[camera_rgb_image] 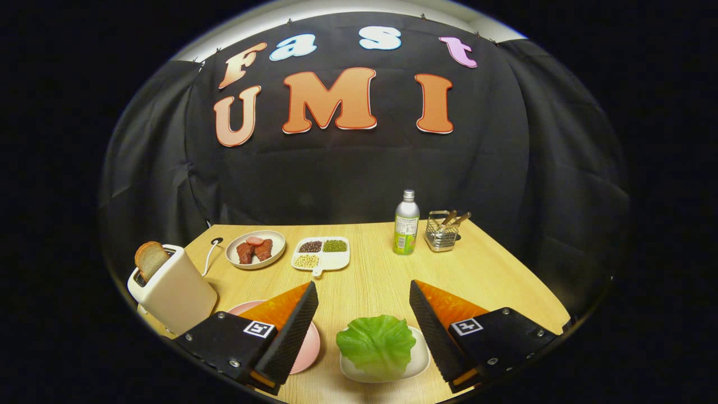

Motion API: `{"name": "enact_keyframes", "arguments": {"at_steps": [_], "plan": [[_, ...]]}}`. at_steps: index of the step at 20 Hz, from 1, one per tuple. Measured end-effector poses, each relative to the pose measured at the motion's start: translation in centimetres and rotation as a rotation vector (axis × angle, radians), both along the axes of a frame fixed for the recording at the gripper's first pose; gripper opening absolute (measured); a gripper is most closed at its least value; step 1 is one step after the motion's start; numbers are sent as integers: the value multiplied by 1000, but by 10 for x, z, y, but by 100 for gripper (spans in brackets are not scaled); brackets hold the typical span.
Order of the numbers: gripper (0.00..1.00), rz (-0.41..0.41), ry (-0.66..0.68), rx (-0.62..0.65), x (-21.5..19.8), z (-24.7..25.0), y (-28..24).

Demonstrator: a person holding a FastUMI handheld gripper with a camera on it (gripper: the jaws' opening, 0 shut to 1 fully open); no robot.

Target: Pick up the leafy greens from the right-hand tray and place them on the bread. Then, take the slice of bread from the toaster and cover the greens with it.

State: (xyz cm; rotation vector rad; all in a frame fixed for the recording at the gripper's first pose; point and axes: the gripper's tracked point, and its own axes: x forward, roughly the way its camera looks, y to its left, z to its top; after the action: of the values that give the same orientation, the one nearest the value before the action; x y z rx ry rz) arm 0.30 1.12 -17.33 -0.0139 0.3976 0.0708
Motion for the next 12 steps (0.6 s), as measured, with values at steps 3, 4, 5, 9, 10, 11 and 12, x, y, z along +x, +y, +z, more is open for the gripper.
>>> {"name": "enact_keyframes", "arguments": {"at_steps": [3, 4, 5, 9, 10, 11, 12], "plan": [[99, 0, 62, -7, -1, -30, -5], [98, -4, 82, -14, 0, -39, -8], [98, -7, 99, -21, -1, -48, -11], [99, -18, 164, -47, -1, -82, -20], [99, -18, 180, -62, -2, -90, -22], [99, -18, 197, -75, -3, -99, -24], [99, -17, 214, -88, -5, -107, -27]]}}
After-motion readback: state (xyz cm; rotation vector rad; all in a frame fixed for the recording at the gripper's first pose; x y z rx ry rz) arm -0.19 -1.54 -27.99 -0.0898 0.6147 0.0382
